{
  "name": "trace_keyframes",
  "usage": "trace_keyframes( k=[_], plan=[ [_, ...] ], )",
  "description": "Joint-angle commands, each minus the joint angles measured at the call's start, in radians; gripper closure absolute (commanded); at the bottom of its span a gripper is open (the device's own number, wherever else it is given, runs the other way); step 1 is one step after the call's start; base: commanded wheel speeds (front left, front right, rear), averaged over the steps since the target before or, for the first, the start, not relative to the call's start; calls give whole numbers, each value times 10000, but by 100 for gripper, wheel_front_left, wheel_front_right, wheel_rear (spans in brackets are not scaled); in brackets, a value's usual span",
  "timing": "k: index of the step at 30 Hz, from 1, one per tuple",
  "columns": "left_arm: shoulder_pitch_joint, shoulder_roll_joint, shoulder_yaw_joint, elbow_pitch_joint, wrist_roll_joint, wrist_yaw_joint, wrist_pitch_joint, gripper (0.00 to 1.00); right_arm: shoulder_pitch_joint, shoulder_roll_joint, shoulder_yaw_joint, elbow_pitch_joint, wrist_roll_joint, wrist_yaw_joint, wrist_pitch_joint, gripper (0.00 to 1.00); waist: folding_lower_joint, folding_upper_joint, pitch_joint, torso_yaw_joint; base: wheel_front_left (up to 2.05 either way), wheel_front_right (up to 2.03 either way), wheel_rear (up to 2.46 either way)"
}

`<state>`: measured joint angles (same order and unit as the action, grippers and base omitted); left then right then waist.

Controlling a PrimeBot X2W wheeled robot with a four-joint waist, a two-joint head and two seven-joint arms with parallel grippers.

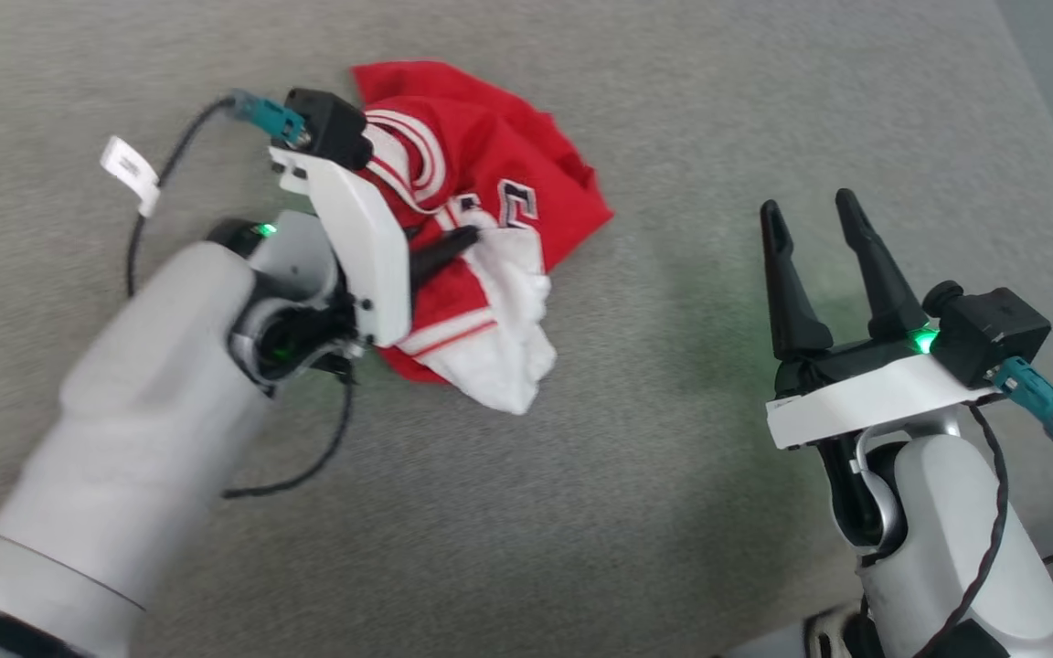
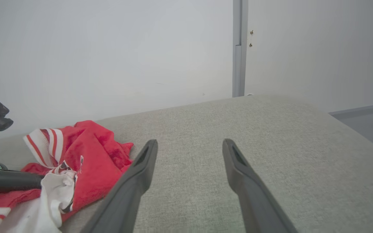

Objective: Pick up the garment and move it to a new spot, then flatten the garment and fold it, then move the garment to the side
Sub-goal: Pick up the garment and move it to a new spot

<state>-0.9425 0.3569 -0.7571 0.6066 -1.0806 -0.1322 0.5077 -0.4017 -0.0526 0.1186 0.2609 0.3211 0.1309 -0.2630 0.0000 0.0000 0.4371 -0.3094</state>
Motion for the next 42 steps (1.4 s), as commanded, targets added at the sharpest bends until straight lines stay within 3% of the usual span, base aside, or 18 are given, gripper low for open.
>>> trace_keyframes(
  k=[1,5,6,7,8,9,19,30,34,36,42],
  plan=[
    [225,88,-359,294,18,38,321,100,27,19,11,-63,66,-3,-24,0,0,0,253,-331,0,0,0],
    [250,367,-1139,414,41,58,640,100,52,19,-20,-66,110,-3,-24,0,0,0,231,-373,0,0,0],
    [212,399,-1246,365,-18,58,562,76,77,21,-48,-65,64,-3,-24,0,0,0,184,-328,0,0,0],
    [156,427,-1339,246,-69,58,453,60,93,21,-71,-66,-6,-3,-24,0,0,0,139,-269,0,0,0],
    [92,450,-1452,45,-104,47,296,11,104,18,-111,-64,-88,-3,-24,0,0,0,74,-178,0,0,0],
    [44,501,-1530,-98,-130,33,149,0,126,19,-131,-56,-197,-3,-24,0,0,0,-14,-69,0,0,0],
    [129,870,-1553,-1152,-563,31,-2825,0,264,7,-471,281,-1557,-5,-24,0,0,0,-1173,1254,0,0,0],
    [2702,969,-1449,274,-951,31,-6812,0,947,6,-1504,605,-2944,-5,-24,0,0,0,-2584,2690,0,0,0],
    [3515,1022,-1161,684,-1017,31,-7589,0,1343,-100,-1889,547,-3141,-5,-24,0,0,0,-2826,3095,0,0,0],
    [3916,1027,-812,781,-836,31,-7723,0,1556,-166,-2051,513,-3190,-5,-24,0,0,0,-2928,3261,0,0,0],
    [5788,807,2648,-344,1502,279,-7723,0,2093,-303,-2394,384,-3181,-5,-24,0,0,0,-3192,3494,0,0,0]
  ],
)
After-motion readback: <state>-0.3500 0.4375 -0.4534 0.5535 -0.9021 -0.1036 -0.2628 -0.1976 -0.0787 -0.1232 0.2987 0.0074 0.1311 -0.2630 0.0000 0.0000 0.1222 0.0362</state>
